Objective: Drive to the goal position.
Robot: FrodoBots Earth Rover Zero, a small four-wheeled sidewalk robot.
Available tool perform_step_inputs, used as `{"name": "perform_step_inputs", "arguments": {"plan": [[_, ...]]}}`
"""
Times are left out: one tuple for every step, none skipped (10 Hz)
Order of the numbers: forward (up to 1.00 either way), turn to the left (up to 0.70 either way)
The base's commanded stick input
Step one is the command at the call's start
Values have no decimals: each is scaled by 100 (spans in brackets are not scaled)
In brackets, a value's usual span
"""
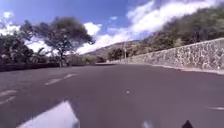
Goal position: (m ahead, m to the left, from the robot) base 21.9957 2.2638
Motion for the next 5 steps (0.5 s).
{"name": "perform_step_inputs", "arguments": {"plan": [[70, 0], [70, 0], [70, 0], [70, 0], [70, 0]]}}
